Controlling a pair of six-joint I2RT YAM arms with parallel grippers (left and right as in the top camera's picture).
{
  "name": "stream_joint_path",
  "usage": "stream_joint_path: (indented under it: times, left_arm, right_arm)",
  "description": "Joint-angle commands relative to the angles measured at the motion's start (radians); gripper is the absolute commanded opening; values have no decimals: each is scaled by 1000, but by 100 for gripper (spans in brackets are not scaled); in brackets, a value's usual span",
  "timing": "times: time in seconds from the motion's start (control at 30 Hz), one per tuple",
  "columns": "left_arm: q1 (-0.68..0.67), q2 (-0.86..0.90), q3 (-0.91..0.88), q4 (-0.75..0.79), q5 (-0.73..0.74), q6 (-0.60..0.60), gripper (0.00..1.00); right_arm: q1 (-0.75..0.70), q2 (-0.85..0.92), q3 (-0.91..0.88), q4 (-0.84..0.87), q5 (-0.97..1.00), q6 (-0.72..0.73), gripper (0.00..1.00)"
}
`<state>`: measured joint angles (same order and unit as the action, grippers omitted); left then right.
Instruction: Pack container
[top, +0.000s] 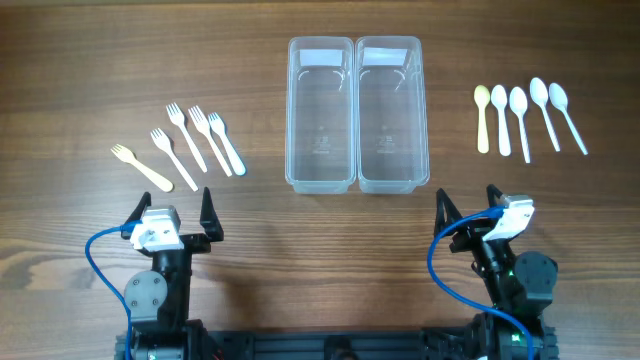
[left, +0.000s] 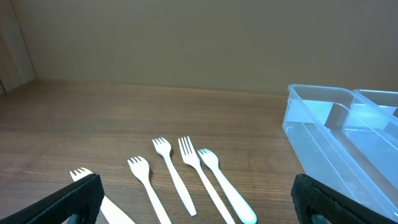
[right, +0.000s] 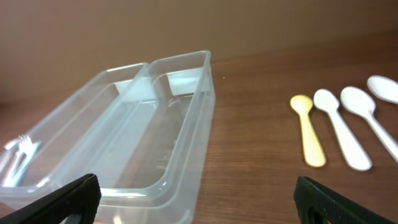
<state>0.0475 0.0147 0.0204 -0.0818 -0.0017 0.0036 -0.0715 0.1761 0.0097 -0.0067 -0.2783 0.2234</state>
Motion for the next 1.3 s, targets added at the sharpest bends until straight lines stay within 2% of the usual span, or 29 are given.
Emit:
stream_joint_path:
  times: [0.0, 0.17, 0.33, 0.5, 0.7, 0.77, 0.97, 1.17, 1.27]
  left_arm:
    - [-6, -10, -11, 3, 9, 19, 100]
    - [-6, -10, -11, 3, 9, 19, 100]
    - [-6, -10, -11, 3, 9, 19, 100]
    - [-6, -10, -11, 3, 9, 19, 100]
    - [-6, -10, -11, 3, 9, 19, 100]
    - [-6, -10, -11, 3, 9, 19, 100]
    - [-6, -10, -11, 3, 9, 19, 100]
    - [-6, -10, -11, 3, 9, 19, 100]
    - [-6, -10, -11, 3, 9, 19, 100]
  right_arm:
    - [3, 2, 15, 29, -54, 64, 100]
    - [3, 31, 134, -43, -77, 52, 100]
    - [2, 198, 360, -122, -27, -2, 100]
    - [2, 516, 672, -323, 9, -123, 100]
    - [0, 982, 1110, -692, 219, -253, 100]
    - [-1, 1109, 1203, -755, 264, -270, 100]
    - [-26, 1404, 1318, -795, 275, -329, 100]
    - [-27, 1535, 1318, -729, 245, -320, 100]
    - [-28, 1559, 1318, -698, 299, -262, 100]
